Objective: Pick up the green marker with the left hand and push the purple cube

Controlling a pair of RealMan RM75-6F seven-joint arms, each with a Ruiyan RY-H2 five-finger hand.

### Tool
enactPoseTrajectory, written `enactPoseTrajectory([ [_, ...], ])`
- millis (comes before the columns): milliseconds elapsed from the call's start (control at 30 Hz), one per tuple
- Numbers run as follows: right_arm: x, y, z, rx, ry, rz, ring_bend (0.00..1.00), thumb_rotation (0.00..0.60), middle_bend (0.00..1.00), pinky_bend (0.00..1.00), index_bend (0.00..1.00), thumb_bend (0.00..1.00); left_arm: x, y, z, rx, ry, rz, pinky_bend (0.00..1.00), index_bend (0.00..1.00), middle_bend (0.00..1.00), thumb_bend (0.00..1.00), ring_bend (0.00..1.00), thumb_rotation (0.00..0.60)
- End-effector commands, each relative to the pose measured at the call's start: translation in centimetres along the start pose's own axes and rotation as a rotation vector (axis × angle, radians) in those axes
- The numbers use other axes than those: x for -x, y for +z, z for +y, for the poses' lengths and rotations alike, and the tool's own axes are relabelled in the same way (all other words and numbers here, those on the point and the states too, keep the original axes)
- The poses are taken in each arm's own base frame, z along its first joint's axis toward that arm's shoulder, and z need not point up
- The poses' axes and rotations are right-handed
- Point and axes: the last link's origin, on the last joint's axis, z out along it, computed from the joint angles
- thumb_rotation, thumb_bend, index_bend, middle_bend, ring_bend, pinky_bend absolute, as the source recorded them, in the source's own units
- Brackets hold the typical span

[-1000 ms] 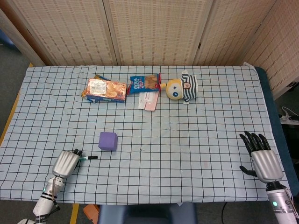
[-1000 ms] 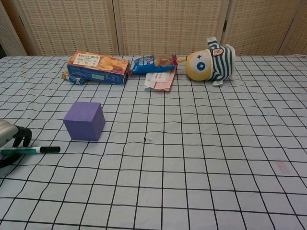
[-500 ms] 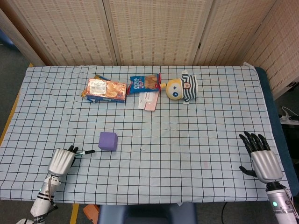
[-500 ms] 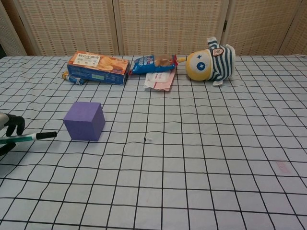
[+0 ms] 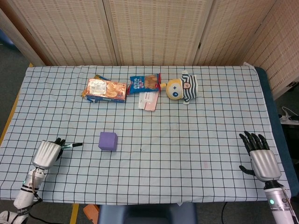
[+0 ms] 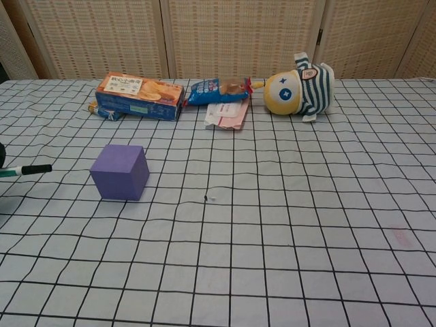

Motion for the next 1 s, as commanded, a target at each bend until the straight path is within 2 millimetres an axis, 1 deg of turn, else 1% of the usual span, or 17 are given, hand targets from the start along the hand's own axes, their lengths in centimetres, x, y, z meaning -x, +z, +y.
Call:
enactPoseTrajectory([
  [33,0.2,0.1,-0.1,0.005,-0.005,-0.004,0.00,0.600,0.00,0.00,0.00,0.03,-0.2,1.0,-0.3,0.036,-0.006,0.016,1.00,0.77,0.77,0.68,0.86,0.600],
  [233,0.4,0.1,-0.3,0.010,-0.013,-0.008,0.00,0.600,0.00,0.00,0.00,0.03,0.0,2.5,0.1,0.079,-0.007,0.024,1.00,0.77,0.77,0.68,0.87,0.600],
  [467,0.3,0.1,-0.3,0.014,-0.012,-0.003,0.00,0.600,0.00,0.00,0.00,0.03,0.3,4.0,2.5,0.148,-0.007,0.029,1.00,0.77,0.77,0.68,0.87,0.600],
  [600,0.1,0.0,-0.1,0.014,-0.007,0.002,0.00,0.600,0.00,0.00,0.00,0.03,-0.1,4.4,3.5,0.177,-0.006,0.053,1.00,0.76,0.77,0.68,0.86,0.600],
  [767,-0.1,-0.1,0.1,0.015,0.002,0.000,0.00,0.600,0.00,0.00,0.00,0.03,-1.0,5.3,4.6,0.193,-0.024,0.098,1.00,0.76,0.78,0.68,0.87,0.600],
  [1000,-0.5,-0.1,0.4,0.021,0.015,0.007,0.00,0.600,0.00,0.00,0.00,0.03,-1.5,6.3,6.3,0.224,-0.025,0.109,1.00,0.76,0.78,0.68,0.87,0.600],
])
